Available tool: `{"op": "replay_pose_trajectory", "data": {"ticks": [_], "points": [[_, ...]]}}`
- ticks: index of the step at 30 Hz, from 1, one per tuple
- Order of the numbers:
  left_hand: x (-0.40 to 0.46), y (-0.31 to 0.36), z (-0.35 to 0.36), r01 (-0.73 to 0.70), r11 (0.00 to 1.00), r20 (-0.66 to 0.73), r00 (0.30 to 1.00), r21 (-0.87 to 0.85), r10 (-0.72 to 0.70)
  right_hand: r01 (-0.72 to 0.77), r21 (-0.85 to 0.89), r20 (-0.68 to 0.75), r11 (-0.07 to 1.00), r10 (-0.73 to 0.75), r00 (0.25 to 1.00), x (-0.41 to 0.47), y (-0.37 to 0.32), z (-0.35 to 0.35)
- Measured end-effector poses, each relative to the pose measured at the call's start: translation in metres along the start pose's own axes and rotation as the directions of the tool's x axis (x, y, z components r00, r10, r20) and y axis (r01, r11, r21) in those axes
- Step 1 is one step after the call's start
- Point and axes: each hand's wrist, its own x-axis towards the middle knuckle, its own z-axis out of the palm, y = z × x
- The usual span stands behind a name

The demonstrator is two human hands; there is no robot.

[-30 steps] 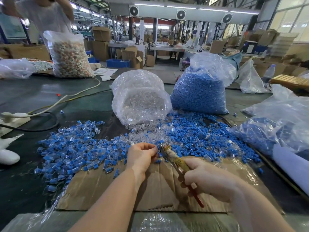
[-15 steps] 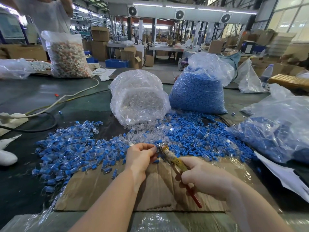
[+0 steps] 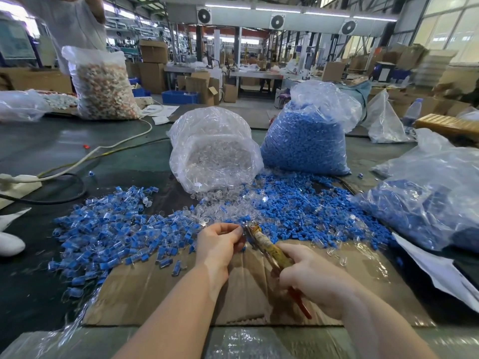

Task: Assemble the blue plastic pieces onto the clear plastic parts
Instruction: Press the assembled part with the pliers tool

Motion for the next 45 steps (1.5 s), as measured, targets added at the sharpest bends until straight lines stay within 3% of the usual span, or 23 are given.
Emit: {"op": "replay_pose_trajectory", "data": {"ticks": [2,6,11,20,23,29,32,45], "points": [[-0.001,-0.001,0.000,-0.012,1.000,-0.010,1.000,0.012,0.012,0.047,-0.036,-0.073,0.998,-0.050,0.996,0.004,0.005,0.005],[-0.001,-0.004,-0.008,-0.133,0.974,-0.089,0.984,0.185,0.151,0.097,-0.382,-0.331,0.919,-0.234,0.914,0.016,0.019,0.003],[0.000,0.000,-0.021,-0.337,0.730,-0.062,0.886,0.594,0.460,-0.069,-0.457,-0.508,0.887,-0.197,0.839,0.024,0.030,-0.013],[0.012,0.010,-0.051,-0.408,0.452,0.001,0.744,0.793,0.668,-0.263,-0.505,-0.667,0.822,-0.178,0.723,0.039,0.051,-0.028],[0.018,0.010,-0.060,-0.366,0.382,0.016,0.739,0.849,0.673,-0.304,-0.523,-0.686,0.797,-0.181,0.705,0.040,0.054,-0.029],[0.023,0.006,-0.074,-0.181,0.201,0.028,0.806,0.963,0.591,-0.345,-0.542,-0.675,0.766,-0.152,0.722,0.041,0.058,-0.029],[0.020,0.007,-0.073,-0.111,0.134,0.008,0.797,0.985,0.604,-0.372,-0.574,-0.669,0.730,-0.157,0.726,0.040,0.059,-0.027],[0.010,0.001,-0.055,-0.191,0.137,0.073,0.798,0.972,0.598,-0.432,-0.657,-0.667,0.618,-0.210,0.714,0.045,0.062,-0.022]]}}
